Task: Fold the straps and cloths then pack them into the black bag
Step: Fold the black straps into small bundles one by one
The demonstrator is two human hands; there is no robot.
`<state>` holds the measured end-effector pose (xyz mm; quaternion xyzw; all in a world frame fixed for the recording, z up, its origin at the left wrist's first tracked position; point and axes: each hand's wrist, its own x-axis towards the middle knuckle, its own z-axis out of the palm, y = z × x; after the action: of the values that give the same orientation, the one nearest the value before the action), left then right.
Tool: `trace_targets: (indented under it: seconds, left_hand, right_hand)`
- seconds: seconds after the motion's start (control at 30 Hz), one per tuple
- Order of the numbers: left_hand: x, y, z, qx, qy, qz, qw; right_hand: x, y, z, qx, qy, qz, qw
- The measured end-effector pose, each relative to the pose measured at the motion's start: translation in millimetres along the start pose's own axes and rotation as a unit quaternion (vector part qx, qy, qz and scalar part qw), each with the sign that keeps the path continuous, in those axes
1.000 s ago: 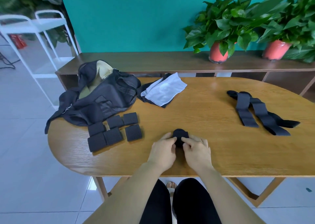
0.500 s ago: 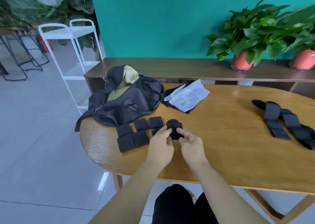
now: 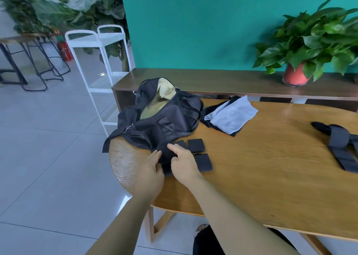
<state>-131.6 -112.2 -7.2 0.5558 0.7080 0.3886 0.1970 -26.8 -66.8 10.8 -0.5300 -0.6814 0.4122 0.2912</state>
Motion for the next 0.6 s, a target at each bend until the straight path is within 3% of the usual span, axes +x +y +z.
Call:
trace_targets:
  seconds: [0.23,0.4,0.6]
  left_hand:
    - [-1.1,-8.8,4.6,0.047,-0.025,0.002,0.999]
    - [-0.7,10.8,9.5,0.153,-0.008,0.027,0.988]
    - [-8.6,43.3,40.7,0.185,-0.034,0.071,0.98]
  right_hand:
    - [2.9,4.4,-3.9,-0.014,-0.008,0.013,1.0]
    - [-3.9,7.8,-23.1,-0.023,0.025,0.0,0.999]
    - [-22.9,24.8,-68.4,-0.012,0.078,0.03,0.996]
